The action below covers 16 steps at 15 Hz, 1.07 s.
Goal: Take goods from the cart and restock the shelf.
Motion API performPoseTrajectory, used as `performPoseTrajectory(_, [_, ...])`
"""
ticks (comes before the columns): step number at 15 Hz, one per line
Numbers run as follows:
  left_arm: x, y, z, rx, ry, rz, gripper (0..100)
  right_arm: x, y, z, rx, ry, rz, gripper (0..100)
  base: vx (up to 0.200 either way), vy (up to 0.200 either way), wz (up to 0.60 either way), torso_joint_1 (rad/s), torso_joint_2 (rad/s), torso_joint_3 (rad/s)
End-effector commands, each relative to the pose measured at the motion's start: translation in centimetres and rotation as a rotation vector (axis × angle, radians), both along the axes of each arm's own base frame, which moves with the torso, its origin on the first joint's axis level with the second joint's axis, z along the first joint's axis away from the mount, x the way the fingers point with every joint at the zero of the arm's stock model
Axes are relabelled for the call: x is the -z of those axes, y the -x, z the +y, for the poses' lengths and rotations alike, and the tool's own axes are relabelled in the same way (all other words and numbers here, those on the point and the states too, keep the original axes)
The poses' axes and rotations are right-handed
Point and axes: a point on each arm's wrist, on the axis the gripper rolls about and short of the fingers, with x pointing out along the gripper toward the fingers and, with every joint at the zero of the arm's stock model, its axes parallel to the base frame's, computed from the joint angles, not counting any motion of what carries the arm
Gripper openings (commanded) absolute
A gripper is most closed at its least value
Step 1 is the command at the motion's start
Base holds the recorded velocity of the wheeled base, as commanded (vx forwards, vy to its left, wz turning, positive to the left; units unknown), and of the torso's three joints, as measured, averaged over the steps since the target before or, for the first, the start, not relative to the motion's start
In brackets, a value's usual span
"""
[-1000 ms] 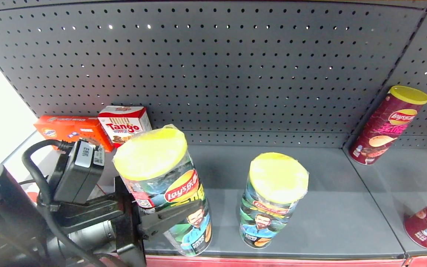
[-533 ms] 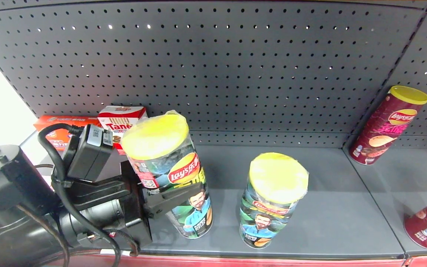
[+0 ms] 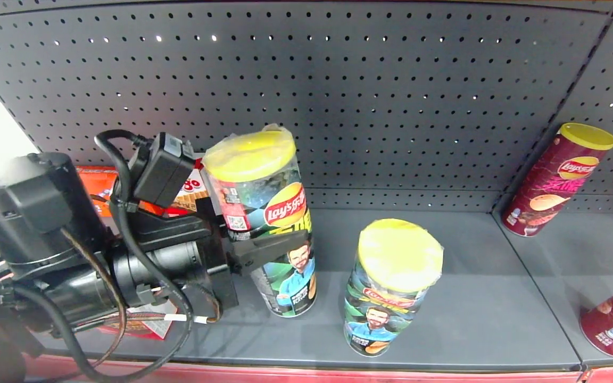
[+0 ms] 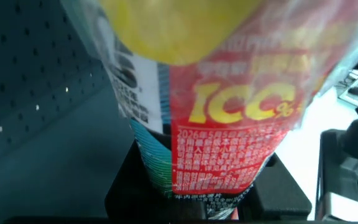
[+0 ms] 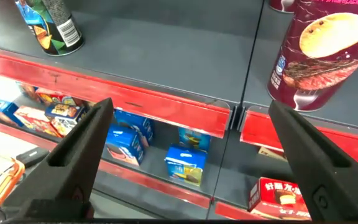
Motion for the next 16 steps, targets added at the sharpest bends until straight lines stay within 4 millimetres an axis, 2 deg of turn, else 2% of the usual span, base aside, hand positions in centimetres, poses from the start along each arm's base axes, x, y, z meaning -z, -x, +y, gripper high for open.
performPoseTrajectory(1, [-0.3,-1.1,-0.7,0.003,-0.005,-0.018,0,0.0,0.0,0.0,0.000,0.001,0.002,100,0.000,0.000,0.00,0.000,0.00,0.000])
performPoseTrajectory(8, [0.8,-2.4,-1.3,0.012,-0.066,-0.048,0,0.0,0.0,0.0,0.000,0.001,0.002,100,0.000,0.000,0.00,0.000,0.00,0.000])
performPoseTrajectory(10, [0.6,-3.3,-0.5,-0.022,-0.126,-0.058,0,0.0,0.0,0.0,0.000,0.001,0.002,100,0.000,0.000,0.00,0.000,0.00,0.000])
performPoseTrajectory(11, [0.4,-3.5,-0.5,-0.027,-0.137,-0.054,0,0.0,0.0,0.0,0.000,0.001,0.002,100,0.000,0.000,0.00,0.000,0.00,0.000])
performPoseTrajectory(14, [-2.1,-5.5,-0.5,-0.059,-0.130,-0.078,0,0.0,0.0,0.0,-0.001,0.001,0.002,100,0.000,0.000,0.00,0.000,0.00,0.000])
performPoseTrajectory(16, [-3.7,-6.5,-1.3,-0.045,-0.121,-0.091,0,0.0,0.0,0.0,-0.001,0.001,0.002,100,0.000,0.000,0.00,0.000,0.00,0.000])
